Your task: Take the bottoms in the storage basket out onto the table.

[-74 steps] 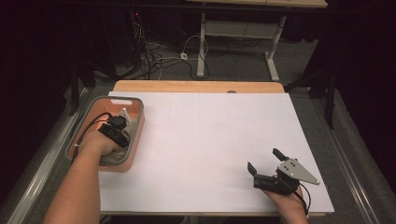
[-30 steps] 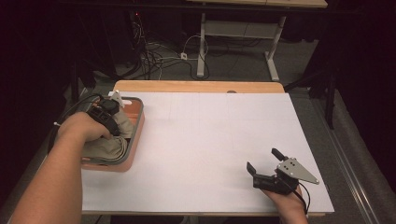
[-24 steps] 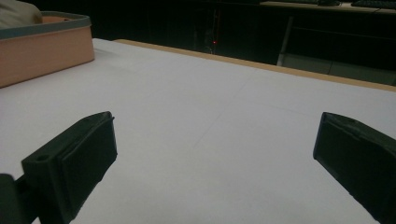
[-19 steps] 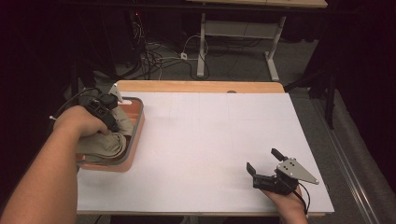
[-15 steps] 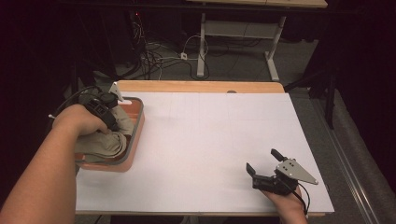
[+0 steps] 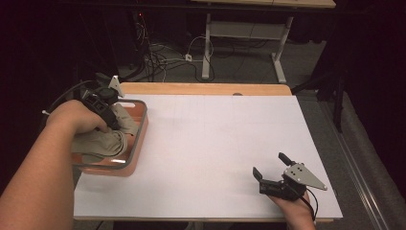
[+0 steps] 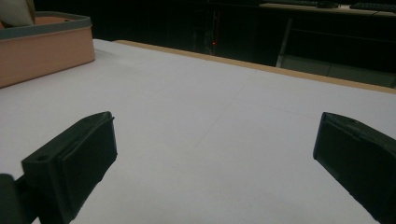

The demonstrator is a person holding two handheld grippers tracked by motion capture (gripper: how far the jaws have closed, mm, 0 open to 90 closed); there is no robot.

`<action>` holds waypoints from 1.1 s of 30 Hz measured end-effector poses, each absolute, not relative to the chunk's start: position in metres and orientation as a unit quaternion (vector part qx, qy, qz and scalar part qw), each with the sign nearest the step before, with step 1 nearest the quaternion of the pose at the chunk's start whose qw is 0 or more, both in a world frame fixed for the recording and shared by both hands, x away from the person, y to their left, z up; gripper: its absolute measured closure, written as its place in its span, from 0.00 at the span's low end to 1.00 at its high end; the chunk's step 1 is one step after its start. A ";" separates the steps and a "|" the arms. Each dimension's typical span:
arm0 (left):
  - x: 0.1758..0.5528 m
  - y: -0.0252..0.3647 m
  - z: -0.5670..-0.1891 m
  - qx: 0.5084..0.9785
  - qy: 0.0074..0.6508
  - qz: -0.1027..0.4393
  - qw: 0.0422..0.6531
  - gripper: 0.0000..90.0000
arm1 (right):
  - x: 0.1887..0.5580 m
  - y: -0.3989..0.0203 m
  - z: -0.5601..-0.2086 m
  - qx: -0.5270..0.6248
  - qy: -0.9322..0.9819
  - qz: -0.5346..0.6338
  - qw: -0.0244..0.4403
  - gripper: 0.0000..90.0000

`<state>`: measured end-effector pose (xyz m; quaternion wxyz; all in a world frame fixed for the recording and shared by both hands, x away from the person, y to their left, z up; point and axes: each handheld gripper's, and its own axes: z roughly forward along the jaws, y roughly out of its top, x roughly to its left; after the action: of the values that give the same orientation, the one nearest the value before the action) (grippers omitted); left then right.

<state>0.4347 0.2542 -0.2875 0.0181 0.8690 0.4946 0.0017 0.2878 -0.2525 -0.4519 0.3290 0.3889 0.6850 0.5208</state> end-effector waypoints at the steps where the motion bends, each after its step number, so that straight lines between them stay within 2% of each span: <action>1: 0.434 0.253 -0.285 0.870 0.494 0.003 0.017 0.70 | 0.288 -0.252 -0.452 0.390 0.684 0.521 0.329 0.00; 17: 0.435 0.200 -0.269 0.891 0.454 0.008 0.023 0.70 | 0.285 -0.254 -0.448 0.386 0.677 0.530 0.335 0.00; 33: 0.437 0.134 -0.278 0.913 0.405 0.000 0.052 0.69 | 0.285 -0.253 -0.447 0.384 0.677 0.532 0.334 0.00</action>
<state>0.4371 0.1337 -0.2782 0.0518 0.9129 0.4049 0.0003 0.2852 -0.2527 -0.4469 0.3338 0.3839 0.6773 0.5315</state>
